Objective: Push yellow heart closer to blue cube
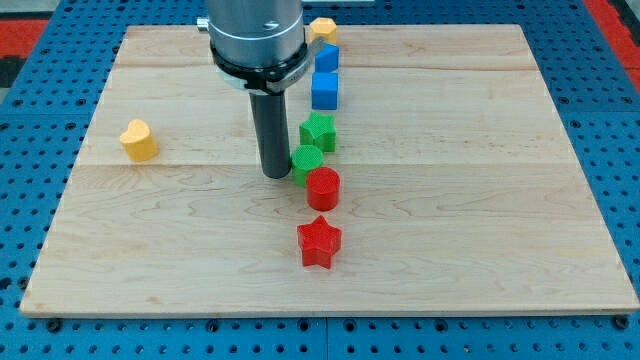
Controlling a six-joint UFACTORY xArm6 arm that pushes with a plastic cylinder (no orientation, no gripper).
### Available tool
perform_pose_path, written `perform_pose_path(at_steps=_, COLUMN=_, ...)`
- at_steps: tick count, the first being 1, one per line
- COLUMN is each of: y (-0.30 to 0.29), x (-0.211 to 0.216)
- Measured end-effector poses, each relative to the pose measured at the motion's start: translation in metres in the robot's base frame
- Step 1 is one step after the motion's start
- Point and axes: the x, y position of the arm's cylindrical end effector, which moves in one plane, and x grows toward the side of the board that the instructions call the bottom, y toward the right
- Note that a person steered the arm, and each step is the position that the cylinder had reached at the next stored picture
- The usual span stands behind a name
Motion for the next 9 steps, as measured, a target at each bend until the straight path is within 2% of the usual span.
perform_pose_path(at_steps=1, y=0.000, x=0.000)
perform_pose_path(at_steps=2, y=-0.042, x=0.013)
perform_pose_path(at_steps=3, y=-0.125, x=0.038)
perform_pose_path(at_steps=4, y=-0.189, x=-0.001)
perform_pose_path(at_steps=5, y=-0.201, x=-0.029)
perform_pose_path(at_steps=6, y=-0.141, x=-0.038)
perform_pose_path(at_steps=8, y=-0.090, x=-0.070)
perform_pose_path(at_steps=9, y=-0.082, x=-0.082)
